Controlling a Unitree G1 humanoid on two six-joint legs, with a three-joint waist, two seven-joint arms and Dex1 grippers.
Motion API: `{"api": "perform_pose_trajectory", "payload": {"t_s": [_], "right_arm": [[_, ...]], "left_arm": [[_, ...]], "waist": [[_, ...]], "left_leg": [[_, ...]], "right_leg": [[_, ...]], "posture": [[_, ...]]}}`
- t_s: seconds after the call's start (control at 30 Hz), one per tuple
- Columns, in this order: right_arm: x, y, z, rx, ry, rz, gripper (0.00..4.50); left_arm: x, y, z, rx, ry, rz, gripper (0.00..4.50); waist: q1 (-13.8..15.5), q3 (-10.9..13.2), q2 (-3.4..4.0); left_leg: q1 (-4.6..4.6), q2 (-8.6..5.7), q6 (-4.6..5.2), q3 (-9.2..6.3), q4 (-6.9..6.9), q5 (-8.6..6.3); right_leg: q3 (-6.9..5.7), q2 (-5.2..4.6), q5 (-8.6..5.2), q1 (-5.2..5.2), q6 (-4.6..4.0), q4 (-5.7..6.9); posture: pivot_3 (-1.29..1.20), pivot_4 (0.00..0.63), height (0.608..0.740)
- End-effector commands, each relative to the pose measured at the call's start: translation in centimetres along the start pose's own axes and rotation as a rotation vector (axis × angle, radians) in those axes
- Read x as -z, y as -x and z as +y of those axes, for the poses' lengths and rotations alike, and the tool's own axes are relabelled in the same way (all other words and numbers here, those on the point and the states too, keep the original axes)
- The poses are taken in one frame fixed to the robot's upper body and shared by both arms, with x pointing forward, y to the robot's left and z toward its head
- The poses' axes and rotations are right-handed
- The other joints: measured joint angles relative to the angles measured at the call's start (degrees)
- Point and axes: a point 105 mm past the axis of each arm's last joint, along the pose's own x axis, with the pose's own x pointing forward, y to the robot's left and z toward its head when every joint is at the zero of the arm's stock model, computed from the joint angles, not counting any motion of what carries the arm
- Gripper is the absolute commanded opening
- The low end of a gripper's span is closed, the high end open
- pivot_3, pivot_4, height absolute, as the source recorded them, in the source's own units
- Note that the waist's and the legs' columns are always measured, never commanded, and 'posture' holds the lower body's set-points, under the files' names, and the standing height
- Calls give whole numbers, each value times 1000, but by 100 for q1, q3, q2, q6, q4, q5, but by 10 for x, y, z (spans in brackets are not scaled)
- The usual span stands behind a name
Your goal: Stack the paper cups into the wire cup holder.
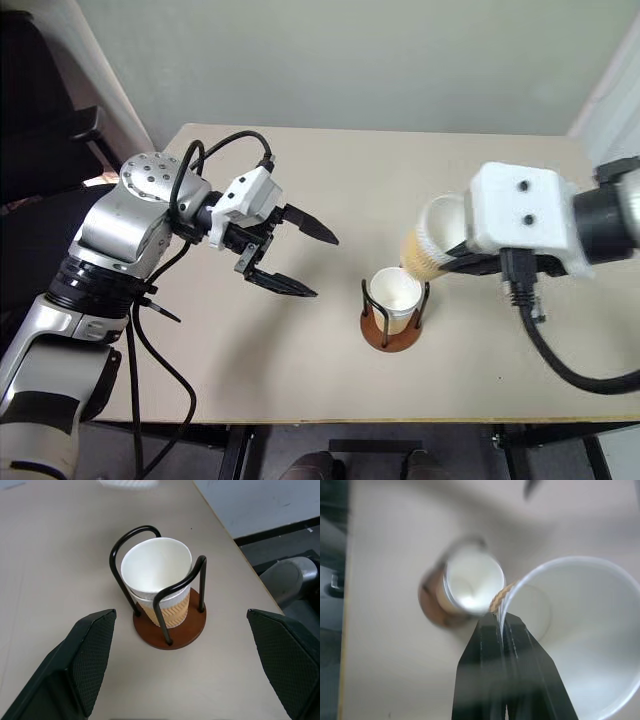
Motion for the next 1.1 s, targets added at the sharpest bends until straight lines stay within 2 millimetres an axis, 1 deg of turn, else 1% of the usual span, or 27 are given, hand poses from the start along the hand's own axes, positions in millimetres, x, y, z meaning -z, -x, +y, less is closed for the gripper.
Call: {"api": "perform_pose_trajectory", "payload": {"t_s": [0.03,0.17,0.27,0.33,0.47,0.57,0.7,0.73,0.8,0.83,0.87,0.9,1.0,1.03,1.07,1.1], "right_arm": [[-3,-11,-8,-49,28,18,6],[2,-31,-13,-96,81,41,6],[10,-38,-13,-119,108,69,6],[14,-41,-8,-153,119,83,6],[17,-48,-5,-179,137,85,6],[14,-52,-5,-182,146,71,583],[1,-57,-19,-118,132,8,1776],[-7,-57,-32,-51,97,-37,2131],[-15,-50,-52,50,30,-102,2797],[-16,-44,-62,103,-34,-137,2797],[-15,-39,-66,131,-80,-153,2797],[-9,-32,-69,162,-125,-158,2797],[21,-12,-72,265,-293,-141,2797],[27,-10,-72,286,-326,-134,2797],[41,-6,-70,322,-375,-113,2797],[59,0,-66,371,-438,-81,2797]], "left_arm": [[-11,1,-4,36,-40,-6,4500],[-12,0,-6,39,-39,-6,4500],[-13,1,-6,37,-38,-5,4500],[-13,2,-7,35,-36,-4,4500],[-13,2,-8,33,-33,-1,4500],[-13,1,-8,33,-34,-1,4500],[-12,1,-7,33,-33,1,4500],[-12,1,-7,30,-32,2,4500],[-10,1,-5,18,-28,9,4500],[-9,3,-4,6,-21,14,4500],[-7,5,-4,-6,-14,19,4500],[-5,7,-2,-25,-5,24,4500],[1,16,3,-99,40,28,4500],[3,18,3,-113,51,28,4500],[7,20,3,-134,71,22,4500],[12,22,2,-161,98,18,4500]], "waist": [[-3,0,1],[-7,0,1],[-6,0,1],[-5,0,1],[-17,0,1],[-26,0,1],[-43,0,2],[-44,0,2],[-67,-1,2],[-65,0,2],[-60,0,2],[-43,-1,2],[-9,-1,1],[-5,-1,1],[-6,-1,1],[-9,-1,1]], "left_leg": [[-4,-1,0,-3,1,0],[-13,-1,-2,-7,0,1],[-20,-2,-2,-8,-2,1],[-22,-3,-2,-6,-4,1],[-23,-3,-2,-6,-4,1],[-20,-1,-5,-6,-4,2],[-17,0,-8,-6,0,5],[-17,0,-9,-5,0,6],[-15,1,-10,-5,1,8],[-15,1,-9,-4,-2,11],[-16,2,-9,-7,-1,11],[-18,2,-10,-9,-2,12],[-23,0,-8,-11,-7,10],[-22,-2,-7,-10,-8,9],[-23,-3,-7,-10,-11,8],[-23,-3,-8,-9,-14,8]], "right_leg": [[-3,0,-1,-4,-2,3],[-9,-1,-3,-12,-6,3],[-11,-5,-3,-19,-7,3],[-13,-4,-4,-19,-9,1],[-12,-6,-4,-18,-10,1],[-13,-6,-2,-18,-16,6],[-13,-5,4,-18,-25,7],[-13,-5,5,-18,-26,8],[-12,-4,7,-19,-29,9],[-13,-4,8,-20,-31,9],[-15,-4,8,-20,-31,8],[-17,-3,8,-20,-31,5],[-18,-4,7,-15,-34,-8],[-17,-4,4,-13,-39,-9],[-17,-4,3,-13,-38,-12],[-15,-5,4,-14,-38,-14]], "posture": [[0,150,740],[0,150,740],[0,150,740],[0,150,740],[0,150,740],[0,150,740],[0,150,740],[0,150,740],[0,150,740],[0,150,740],[0,150,740],[0,150,740],[0,150,740],[0,150,740],[0,150,740],[0,150,740]]}}
